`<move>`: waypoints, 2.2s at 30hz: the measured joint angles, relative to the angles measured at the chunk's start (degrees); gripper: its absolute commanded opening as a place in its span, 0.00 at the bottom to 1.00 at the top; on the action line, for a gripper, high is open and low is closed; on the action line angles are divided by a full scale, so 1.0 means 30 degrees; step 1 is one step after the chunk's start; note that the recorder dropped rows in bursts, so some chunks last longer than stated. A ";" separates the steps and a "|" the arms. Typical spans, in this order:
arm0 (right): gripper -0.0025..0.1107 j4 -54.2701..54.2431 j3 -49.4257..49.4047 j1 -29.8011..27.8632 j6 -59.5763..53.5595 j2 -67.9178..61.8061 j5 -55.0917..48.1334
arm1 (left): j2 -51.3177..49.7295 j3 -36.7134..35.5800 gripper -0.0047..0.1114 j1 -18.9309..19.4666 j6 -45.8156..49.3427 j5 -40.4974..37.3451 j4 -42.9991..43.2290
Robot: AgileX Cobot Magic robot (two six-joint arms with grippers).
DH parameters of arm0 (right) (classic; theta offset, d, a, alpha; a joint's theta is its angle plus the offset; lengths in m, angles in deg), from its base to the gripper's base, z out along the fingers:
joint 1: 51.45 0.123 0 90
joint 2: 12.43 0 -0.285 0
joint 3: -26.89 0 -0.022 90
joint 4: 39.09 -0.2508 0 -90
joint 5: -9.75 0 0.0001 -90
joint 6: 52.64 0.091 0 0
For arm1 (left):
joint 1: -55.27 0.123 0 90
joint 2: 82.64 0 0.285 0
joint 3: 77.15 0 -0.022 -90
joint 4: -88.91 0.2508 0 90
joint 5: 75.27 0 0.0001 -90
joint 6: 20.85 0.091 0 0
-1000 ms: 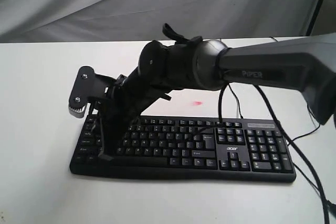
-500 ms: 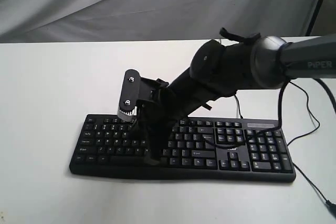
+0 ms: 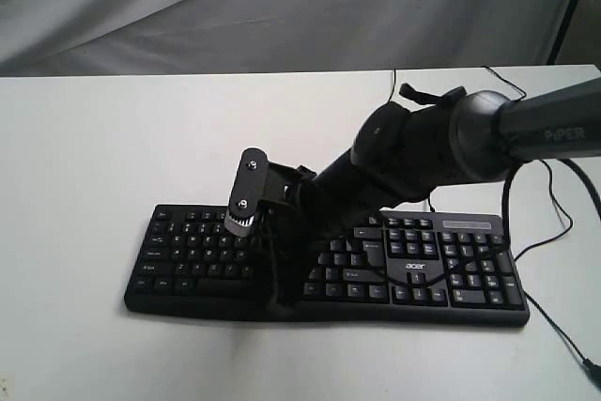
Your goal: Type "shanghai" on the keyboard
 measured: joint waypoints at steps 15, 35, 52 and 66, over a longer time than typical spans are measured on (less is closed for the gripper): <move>0.02 -0.0229 0.0000 0.0000 -0.0551 -0.0233 0.0180 | 0.0000 0.0000 0.05 0.0000 0.0000 0.0000 0.0000; 0.02 0.0315 0.0000 0.0000 -0.0089 -0.0532 0.0180 | 0.0000 0.0000 0.05 0.0000 0.0000 0.0000 0.0000; 0.02 0.0721 0.0000 0.0000 0.0467 0.0627 0.0102 | 0.0000 0.0000 0.05 0.0000 0.0000 0.0000 0.0000; 0.02 -0.0469 0.0880 0.0532 0.0430 0.0211 0.1207 | 0.0000 0.0000 0.05 0.0000 0.0000 0.0000 0.0000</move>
